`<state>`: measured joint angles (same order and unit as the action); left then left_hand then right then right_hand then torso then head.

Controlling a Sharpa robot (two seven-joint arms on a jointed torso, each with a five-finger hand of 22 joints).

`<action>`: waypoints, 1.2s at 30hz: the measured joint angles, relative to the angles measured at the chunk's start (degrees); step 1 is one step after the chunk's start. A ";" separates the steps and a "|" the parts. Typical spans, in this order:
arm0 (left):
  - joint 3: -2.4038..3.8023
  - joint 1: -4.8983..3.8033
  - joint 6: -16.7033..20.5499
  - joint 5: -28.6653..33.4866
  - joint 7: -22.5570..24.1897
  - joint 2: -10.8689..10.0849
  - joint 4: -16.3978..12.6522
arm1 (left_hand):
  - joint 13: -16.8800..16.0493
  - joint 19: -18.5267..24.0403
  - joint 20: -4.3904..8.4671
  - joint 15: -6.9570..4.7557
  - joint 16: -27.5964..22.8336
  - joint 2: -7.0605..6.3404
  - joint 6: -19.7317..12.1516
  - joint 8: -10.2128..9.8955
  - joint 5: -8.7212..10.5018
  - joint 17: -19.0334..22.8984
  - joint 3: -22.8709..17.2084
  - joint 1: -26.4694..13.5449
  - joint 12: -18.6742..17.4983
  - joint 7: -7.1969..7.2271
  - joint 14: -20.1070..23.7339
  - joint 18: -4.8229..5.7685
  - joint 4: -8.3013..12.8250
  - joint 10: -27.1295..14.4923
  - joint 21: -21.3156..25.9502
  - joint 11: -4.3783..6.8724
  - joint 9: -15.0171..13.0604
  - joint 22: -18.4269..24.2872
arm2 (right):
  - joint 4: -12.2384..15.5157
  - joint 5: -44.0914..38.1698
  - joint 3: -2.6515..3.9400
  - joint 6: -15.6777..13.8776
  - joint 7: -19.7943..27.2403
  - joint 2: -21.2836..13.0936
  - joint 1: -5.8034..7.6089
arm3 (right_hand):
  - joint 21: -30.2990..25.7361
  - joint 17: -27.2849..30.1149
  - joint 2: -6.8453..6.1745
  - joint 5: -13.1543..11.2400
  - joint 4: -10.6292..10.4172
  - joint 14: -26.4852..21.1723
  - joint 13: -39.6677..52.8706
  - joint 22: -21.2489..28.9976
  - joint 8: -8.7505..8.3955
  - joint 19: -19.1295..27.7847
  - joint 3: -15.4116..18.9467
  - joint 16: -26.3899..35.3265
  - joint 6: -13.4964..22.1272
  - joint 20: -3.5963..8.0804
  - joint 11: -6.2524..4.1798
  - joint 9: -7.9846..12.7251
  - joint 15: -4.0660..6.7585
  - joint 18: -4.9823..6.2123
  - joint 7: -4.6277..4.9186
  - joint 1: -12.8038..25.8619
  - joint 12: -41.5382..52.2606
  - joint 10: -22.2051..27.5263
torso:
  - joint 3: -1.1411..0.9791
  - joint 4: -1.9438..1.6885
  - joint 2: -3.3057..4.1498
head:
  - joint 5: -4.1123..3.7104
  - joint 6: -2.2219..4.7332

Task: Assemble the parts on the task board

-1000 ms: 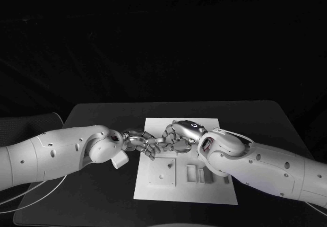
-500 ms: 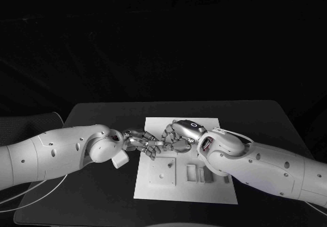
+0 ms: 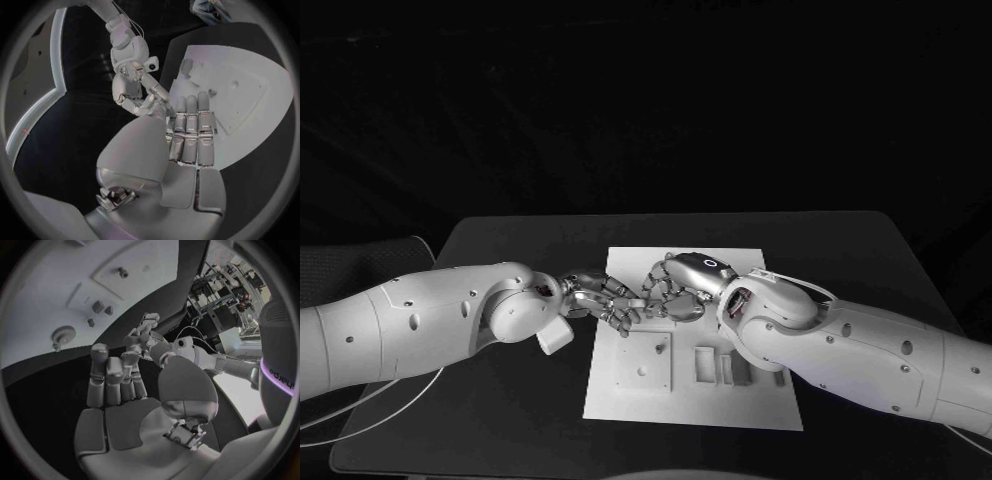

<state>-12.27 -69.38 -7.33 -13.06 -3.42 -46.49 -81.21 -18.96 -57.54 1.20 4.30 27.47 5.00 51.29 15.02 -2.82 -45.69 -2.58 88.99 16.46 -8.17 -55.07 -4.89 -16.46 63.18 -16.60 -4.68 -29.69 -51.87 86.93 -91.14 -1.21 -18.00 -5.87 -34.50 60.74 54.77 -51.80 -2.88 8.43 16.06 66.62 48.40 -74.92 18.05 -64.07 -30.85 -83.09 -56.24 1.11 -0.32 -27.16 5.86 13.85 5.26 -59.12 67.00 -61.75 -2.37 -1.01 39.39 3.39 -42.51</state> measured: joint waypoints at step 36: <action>0.02 -0.02 -0.87 -0.03 1.49 -0.51 0.58 | -0.01 0.63 0.24 0.00 -0.45 1.87 0.81 0.46 0.22 -0.30 -2.47 4.10 -1.21 0.10 0.00 0.91 0.44 2.14 0.44 0.52 -0.03 -0.36 | -1.75 18.44 -0.05 -1.69 7.19 -4.88 -0.01 | -0.64 -0.03 -3.76 -0.56 -0.49 -1.84 0.37 0.00 -4.96 1.45 1.83 -0.01 7.15 -0.42 3.71 2.68 -3.02 -0.61 1.95 1.46 0.17 2.28 | 0.02 0.02 -0.01 | 0.13 -0.01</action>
<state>-12.25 -69.40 -8.20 -13.09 -1.93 -47.00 -80.63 -18.97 -56.91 1.45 4.30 27.02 6.86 52.10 15.49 -2.60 -45.99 -5.05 93.09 15.25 -8.07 -55.07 -3.99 -16.02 65.32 -16.17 -4.17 -29.72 -52.23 85.18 -72.70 -1.26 -19.69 1.32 -39.38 60.73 54.13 -51.83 -6.64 7.87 15.57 64.78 48.77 -74.92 13.09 -62.63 -29.01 -83.10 -49.08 0.70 3.39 -24.48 2.84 13.24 7.21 -57.66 67.18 -59.46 -2.35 -0.99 39.39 3.52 -42.52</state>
